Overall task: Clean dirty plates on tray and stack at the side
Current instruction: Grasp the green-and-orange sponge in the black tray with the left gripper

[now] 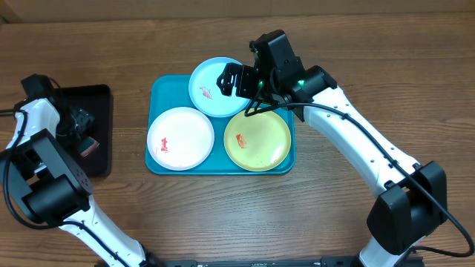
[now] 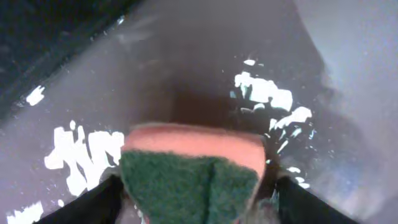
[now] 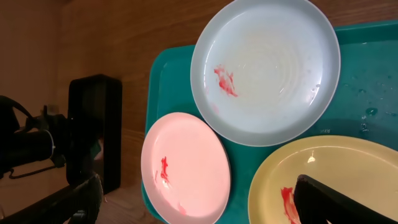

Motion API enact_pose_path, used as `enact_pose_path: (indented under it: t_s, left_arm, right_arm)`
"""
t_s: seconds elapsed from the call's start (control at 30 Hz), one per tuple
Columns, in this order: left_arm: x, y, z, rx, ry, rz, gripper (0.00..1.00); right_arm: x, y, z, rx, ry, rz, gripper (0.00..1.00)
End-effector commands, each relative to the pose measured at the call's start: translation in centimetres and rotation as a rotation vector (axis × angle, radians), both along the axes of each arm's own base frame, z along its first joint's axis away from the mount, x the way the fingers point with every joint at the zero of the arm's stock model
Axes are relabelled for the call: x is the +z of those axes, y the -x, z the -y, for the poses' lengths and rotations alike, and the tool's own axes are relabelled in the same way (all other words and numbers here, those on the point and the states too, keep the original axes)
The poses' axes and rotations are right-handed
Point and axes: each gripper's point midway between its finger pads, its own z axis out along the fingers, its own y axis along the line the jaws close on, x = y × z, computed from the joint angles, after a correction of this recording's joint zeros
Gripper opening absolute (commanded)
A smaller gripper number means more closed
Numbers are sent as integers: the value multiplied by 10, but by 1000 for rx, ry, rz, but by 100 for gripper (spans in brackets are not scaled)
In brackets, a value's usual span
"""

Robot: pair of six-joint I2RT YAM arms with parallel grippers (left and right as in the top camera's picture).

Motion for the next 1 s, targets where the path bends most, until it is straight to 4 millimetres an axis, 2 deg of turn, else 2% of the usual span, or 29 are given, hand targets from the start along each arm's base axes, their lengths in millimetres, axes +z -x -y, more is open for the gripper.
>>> enact_pose_path:
  t_s: [0.0,0.13,0.23,0.27,0.3,0.33,0.5,0.57,0.6,0.7,0.8,0.87,0.9,0.93,0.97]
  left_arm:
    - [-22,13,-4,5,1,-78,50]
    - [-21,15,-8,1,-23,-94,6]
    - [-22,21,-3,-6,-1,-120,4]
    - [-22,24,1,-9,19,-131,22]
    - [-23,26,7,-12,47,-137,73]
    - [-24,29,13,-16,79,-143,100]
    - [-25,42,45,-46,236,-182,100]
    - [-24,44,51,-82,267,-186,100]
    - [-24,45,52,-94,270,-189,96]
    - [-24,44,52,-109,268,-190,63]
    - [-24,43,50,-108,262,-183,21]
    - [-25,40,48,-108,254,-170,6]
    - [-25,38,47,-109,247,-163,4]
    - [-25,36,44,-108,234,-159,8]
    - [-25,35,41,-106,216,-155,28]
  right_arm:
    - [16,-3,-2,-2,-13,42,100]
    - [16,-4,-3,-2,-14,43,100]
    - [17,-4,-3,-1,-16,47,100]
    - [17,-4,-3,-2,-16,47,100]
    - [17,-4,-3,-2,-16,47,100]
    - [17,-4,-3,-2,-16,48,100]
    - [18,-5,-4,-1,-20,53,100]
    - [18,-5,-4,-1,-20,52,100]
    - [18,-5,-4,-1,-19,52,100]
    - [18,-5,-3,-2,-19,52,100]
    - [18,-5,-4,-1,-19,52,100]
    - [18,-5,-4,-1,-19,52,100]
    - [18,-5,-4,-1,-19,52,100]
    - [18,-5,-4,-1,-19,52,100]
    - [18,-5,-3,-1,-19,52,100]
